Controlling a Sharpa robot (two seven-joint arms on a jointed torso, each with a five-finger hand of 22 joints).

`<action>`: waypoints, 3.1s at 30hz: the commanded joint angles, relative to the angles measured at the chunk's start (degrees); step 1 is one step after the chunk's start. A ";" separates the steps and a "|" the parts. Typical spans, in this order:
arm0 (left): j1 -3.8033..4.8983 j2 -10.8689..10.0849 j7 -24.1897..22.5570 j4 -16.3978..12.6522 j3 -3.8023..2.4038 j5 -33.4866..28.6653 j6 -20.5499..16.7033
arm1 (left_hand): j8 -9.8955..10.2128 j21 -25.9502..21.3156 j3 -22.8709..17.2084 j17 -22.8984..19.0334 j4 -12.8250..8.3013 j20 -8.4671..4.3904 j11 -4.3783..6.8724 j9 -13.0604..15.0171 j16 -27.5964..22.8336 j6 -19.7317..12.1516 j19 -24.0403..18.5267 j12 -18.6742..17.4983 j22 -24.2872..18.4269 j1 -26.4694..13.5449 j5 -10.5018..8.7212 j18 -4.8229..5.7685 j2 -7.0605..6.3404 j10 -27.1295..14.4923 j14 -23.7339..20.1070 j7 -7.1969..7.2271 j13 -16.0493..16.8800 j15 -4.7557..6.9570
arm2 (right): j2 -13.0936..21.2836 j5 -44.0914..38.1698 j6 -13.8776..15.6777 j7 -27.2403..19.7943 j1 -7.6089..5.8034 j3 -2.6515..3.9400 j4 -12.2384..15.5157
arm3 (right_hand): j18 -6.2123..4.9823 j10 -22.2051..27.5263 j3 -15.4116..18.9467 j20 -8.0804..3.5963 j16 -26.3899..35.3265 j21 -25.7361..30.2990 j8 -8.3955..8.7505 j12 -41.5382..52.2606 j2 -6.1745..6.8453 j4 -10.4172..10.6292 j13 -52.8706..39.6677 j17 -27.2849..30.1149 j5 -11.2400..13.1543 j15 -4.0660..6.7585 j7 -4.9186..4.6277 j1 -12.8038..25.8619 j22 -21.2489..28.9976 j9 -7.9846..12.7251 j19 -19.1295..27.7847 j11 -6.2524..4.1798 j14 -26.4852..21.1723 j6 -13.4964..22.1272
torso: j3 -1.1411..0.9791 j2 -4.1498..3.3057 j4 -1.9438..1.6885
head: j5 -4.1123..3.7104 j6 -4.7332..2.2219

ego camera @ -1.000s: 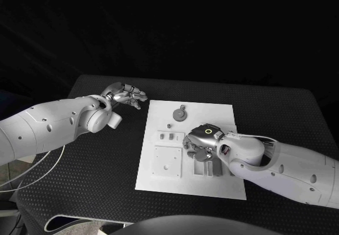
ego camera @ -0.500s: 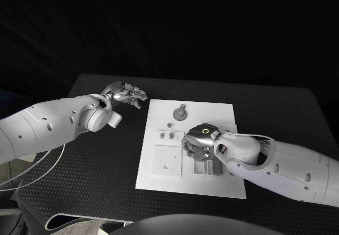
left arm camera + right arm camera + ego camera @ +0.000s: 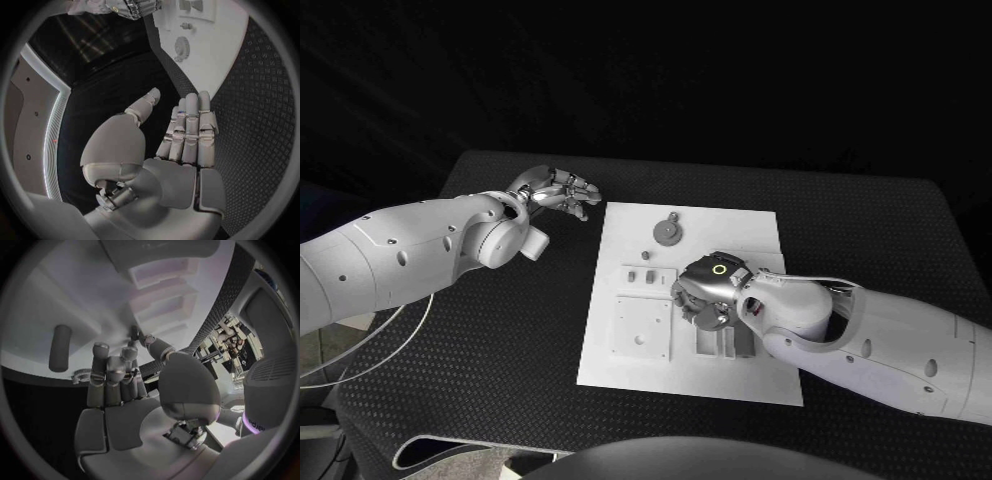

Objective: Assemble the parts on the task board

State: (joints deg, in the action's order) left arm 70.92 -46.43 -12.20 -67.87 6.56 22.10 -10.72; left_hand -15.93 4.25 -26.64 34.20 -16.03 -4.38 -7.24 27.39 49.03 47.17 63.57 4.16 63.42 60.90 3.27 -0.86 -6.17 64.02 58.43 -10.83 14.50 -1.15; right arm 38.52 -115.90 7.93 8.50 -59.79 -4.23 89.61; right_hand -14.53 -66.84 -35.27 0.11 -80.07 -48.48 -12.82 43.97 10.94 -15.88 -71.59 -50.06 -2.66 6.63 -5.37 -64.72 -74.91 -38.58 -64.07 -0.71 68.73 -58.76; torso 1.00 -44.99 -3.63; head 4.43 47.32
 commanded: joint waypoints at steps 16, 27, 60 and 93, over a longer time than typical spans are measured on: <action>0.03 0.04 -0.26 -0.07 -0.04 0.24 0.83 | -0.18 -0.28 0.23 0.07 -0.11 -0.09 -0.22 -0.11 0.25 0.33 0.40 -0.09 -0.08 0.29 -0.36 -1.00 0.20 -0.56 0.52 -0.24 0.07 -0.06 | 1.00 -1.68 1.62 3.06 0.31 -0.26 0.61 | -0.47 1.48 -0.37 -0.51 -0.81 -0.48 0.53 2.66 4.22 5.73 0.72 0.07 -0.24 -0.25 -0.76 4.93 -0.97 0.18 -0.30 0.45 0.26 1.45 | 0.06 0.02 -0.02 | -0.29 -0.21; 0.03 -0.03 -0.22 -0.09 -0.04 0.27 0.80 | -0.19 -0.28 0.22 0.07 -0.10 -0.09 -0.22 -0.11 0.25 0.32 0.40 -0.08 -0.08 0.30 -0.36 -1.01 0.22 -0.57 0.52 -0.24 0.07 -0.06 | 1.14 -0.47 -0.57 2.16 0.31 -0.26 0.91 | -0.47 1.23 -0.64 -0.84 -1.67 -1.02 -0.97 4.59 0.97 4.54 0.94 -0.16 -0.24 0.43 0.10 3.02 -1.19 -0.71 -0.35 -0.33 0.57 -0.97 | 0.04 0.02 0.00 | -0.33 -0.11; 0.04 -0.14 0.17 -0.17 -0.03 0.44 0.76 | -0.21 -0.29 0.21 0.08 -0.11 -0.07 -0.23 -0.13 0.24 0.32 0.39 -0.08 -0.09 0.33 -0.36 -1.02 0.19 -0.62 0.51 -0.24 0.08 -0.07 | 0.78 1.02 -3.56 2.11 0.31 -0.26 -1.34 | -0.47 3.49 -5.08 -0.09 -2.24 -1.60 1.03 7.47 -0.47 2.54 4.17 0.19 -0.23 -0.41 -0.85 3.01 -0.89 0.16 0.81 0.57 -0.82 0.96 | 0.07 0.03 -0.02 | -0.40 0.14; 0.02 -0.35 0.45 -0.76 0.02 0.44 1.61 | -0.19 -0.28 0.23 0.09 -0.01 -0.05 -0.20 -0.17 0.25 0.23 0.39 0.04 -0.10 0.20 -0.36 -1.03 0.18 -0.46 0.53 -0.28 0.14 -0.05 | 1.60 11.50 11.69 -4.12 0.32 0.49 -0.50 | -0.47 2.19 -5.04 -0.92 -3.78 -2.84 -1.08 9.91 -7.84 -0.76 5.65 -0.03 -0.24 0.57 0.32 1.81 -1.10 -0.96 0.03 -0.54 0.50 -2.42 | 0.06 0.03 0.00 | -0.41 -0.37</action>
State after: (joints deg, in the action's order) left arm 70.91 -46.77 -11.50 -68.39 6.60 22.33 -10.33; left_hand -15.93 4.26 -26.64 34.20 -16.03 -4.37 -7.38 27.31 49.03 47.17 63.57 4.15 63.38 60.90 3.27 -0.85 -6.17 63.89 58.45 -10.83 14.57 -1.13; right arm 40.11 -109.51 14.31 7.01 -59.47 -3.81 89.07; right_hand -13.86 -64.30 -40.33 -0.80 -83.60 -51.05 -13.69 53.64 3.30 -16.38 -65.99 -50.01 -3.10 6.84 -4.31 -62.91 -74.91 -39.18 -63.79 -1.05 69.03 -60.04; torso 1.02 -44.96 -3.66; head 4.02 46.98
